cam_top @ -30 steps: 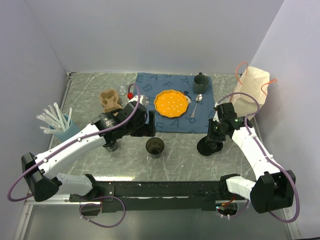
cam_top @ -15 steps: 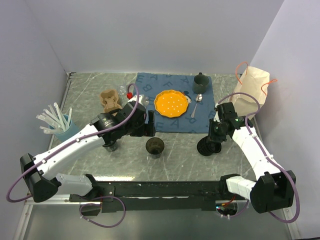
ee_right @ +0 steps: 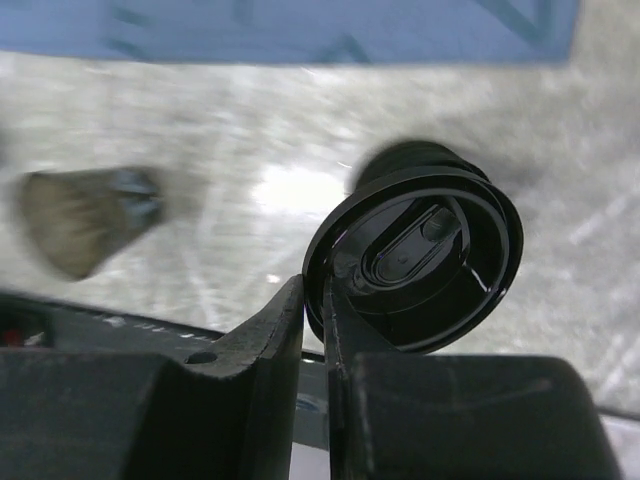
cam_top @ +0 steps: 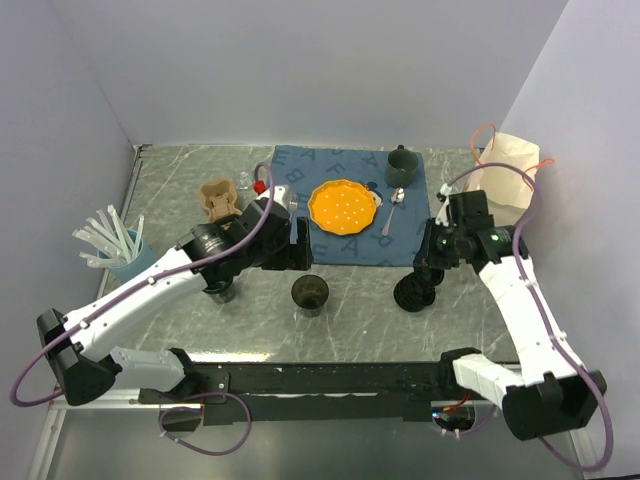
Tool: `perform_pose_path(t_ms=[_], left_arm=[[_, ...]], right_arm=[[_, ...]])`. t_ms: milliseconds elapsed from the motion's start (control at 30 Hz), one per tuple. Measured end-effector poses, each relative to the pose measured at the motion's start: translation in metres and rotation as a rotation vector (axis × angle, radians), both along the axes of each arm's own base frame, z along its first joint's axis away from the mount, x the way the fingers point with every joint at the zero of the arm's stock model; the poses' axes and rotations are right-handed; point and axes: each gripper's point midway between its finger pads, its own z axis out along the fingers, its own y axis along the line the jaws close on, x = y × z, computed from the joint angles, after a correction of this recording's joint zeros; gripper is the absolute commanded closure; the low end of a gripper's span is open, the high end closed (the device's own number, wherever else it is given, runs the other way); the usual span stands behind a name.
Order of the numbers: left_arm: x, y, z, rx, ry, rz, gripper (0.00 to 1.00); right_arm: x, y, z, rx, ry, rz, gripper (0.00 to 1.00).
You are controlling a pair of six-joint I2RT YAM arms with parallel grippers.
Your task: Pack the takeout coffee
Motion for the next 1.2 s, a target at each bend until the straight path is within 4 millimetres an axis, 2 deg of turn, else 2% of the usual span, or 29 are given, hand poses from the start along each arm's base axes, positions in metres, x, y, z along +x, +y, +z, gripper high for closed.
perform_pose_path(t_ms=[133,233,333,433,567,667,767,833,933,1067,1200], left_arm=[[-0.002,-0.015,0.029,-0.108,-0.02,-0.048,0.15],[-0.003,-0.027,0.061,-0.216,-0.055,-0.088,0.19],[-0.005,-0.035,0.095,-0.345,-0.085,-0.135,0.28],[-0.009,-0.04,0.123,-0.473,-0.098,-0.182,0.3],[-0.022,-0.045,0.148,-0.618,-0.112,-0.252,0.31],[-0.034,-0.05,0.157,-0.694,-0.14,-0.338,0.31],[-0.04,-0.049,0.15,-0.686,-0.209,-0.416,0.34],[-0.041,-0.045,0.142,-0.65,-0.262,-0.448,0.33],[-0.042,-0.043,0.146,-0.618,-0.359,-0.501,0.31],[-0.042,-0.045,0.155,-0.597,-0.488,-0.593,0.35],[-0.033,-0.056,0.147,-0.534,-0.543,-0.669,0.4]], right_arm=[[-0.004,0.026,0.046,0.153,-0.149,0.095,0.84],[-0.014,0.055,0.085,0.324,-0.275,0.21,0.83],[-0.026,0.081,0.13,0.506,-0.411,0.335,0.83],[-0.039,0.099,0.159,0.656,-0.506,0.429,0.83],[-0.055,0.113,0.183,0.824,-0.556,0.536,0.83],[-0.061,0.119,0.196,0.914,-0.556,0.59,0.83],[-0.064,0.123,0.204,0.982,-0.536,0.623,0.83],[-0.065,0.125,0.209,1.023,-0.518,0.634,0.83],[-0.066,0.127,0.214,1.067,-0.481,0.635,0.83],[-0.074,0.129,0.224,1.1,-0.475,0.663,0.83],[-0.082,0.134,0.227,1.129,-0.438,0.697,0.84]])
